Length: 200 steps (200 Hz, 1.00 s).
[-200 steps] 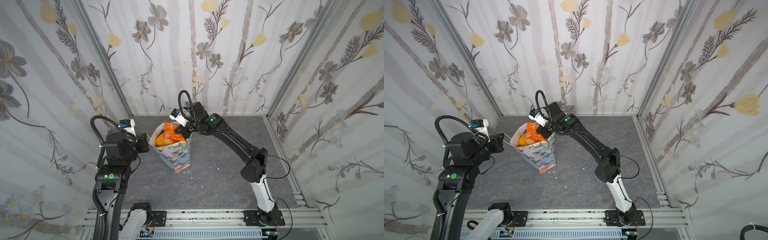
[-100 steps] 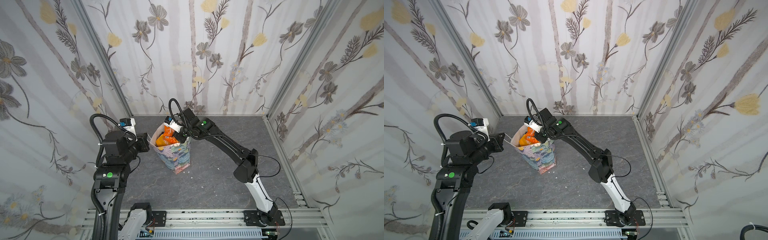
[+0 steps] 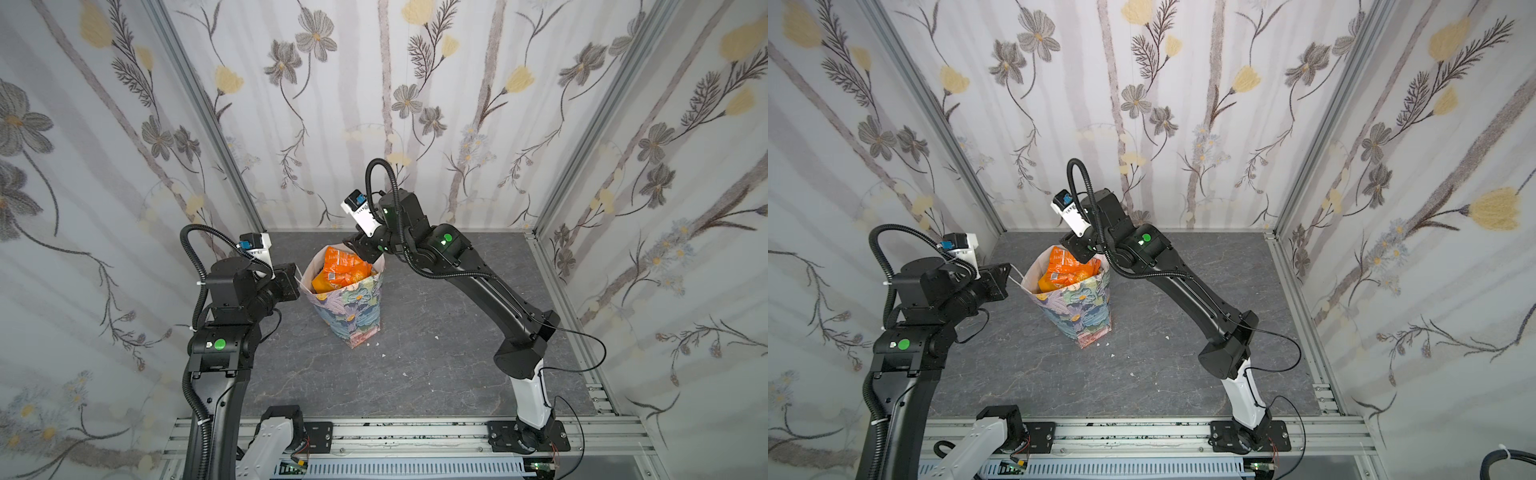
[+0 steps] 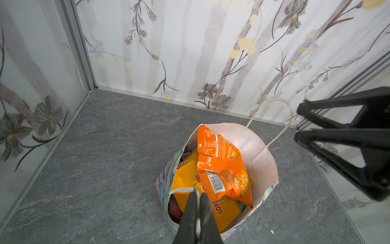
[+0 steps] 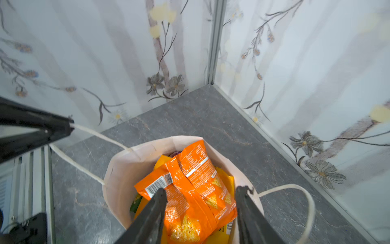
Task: Place the snacks into the paper bag
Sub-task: Press the snack against the paper bag, then pick up the paper bag from the center of the table.
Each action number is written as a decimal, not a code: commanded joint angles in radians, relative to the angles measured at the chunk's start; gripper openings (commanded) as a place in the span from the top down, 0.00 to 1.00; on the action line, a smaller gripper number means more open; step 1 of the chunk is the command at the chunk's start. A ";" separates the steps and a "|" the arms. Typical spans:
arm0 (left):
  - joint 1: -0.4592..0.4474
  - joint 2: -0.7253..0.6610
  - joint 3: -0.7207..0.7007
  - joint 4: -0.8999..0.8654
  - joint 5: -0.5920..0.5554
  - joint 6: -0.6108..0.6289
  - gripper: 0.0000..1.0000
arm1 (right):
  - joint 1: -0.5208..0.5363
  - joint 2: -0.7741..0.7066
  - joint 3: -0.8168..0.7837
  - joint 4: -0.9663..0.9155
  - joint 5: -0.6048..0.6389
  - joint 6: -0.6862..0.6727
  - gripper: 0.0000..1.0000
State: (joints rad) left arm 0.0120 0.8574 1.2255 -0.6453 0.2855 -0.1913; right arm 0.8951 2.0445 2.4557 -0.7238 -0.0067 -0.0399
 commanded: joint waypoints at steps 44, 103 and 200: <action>0.001 -0.013 0.005 0.079 -0.007 -0.007 1.00 | -0.034 0.008 -0.052 -0.038 0.257 0.216 0.28; 0.002 -0.017 0.000 0.068 -0.019 0.004 1.00 | -0.102 0.080 -0.053 -0.027 0.269 0.236 0.38; 0.002 -0.016 -0.021 0.101 0.023 0.014 1.00 | -0.141 0.074 -0.053 0.061 -0.005 0.196 1.00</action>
State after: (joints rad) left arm 0.0120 0.8417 1.1976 -0.6155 0.2882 -0.1944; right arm 0.7666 2.1277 2.4027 -0.7132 0.0795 0.1696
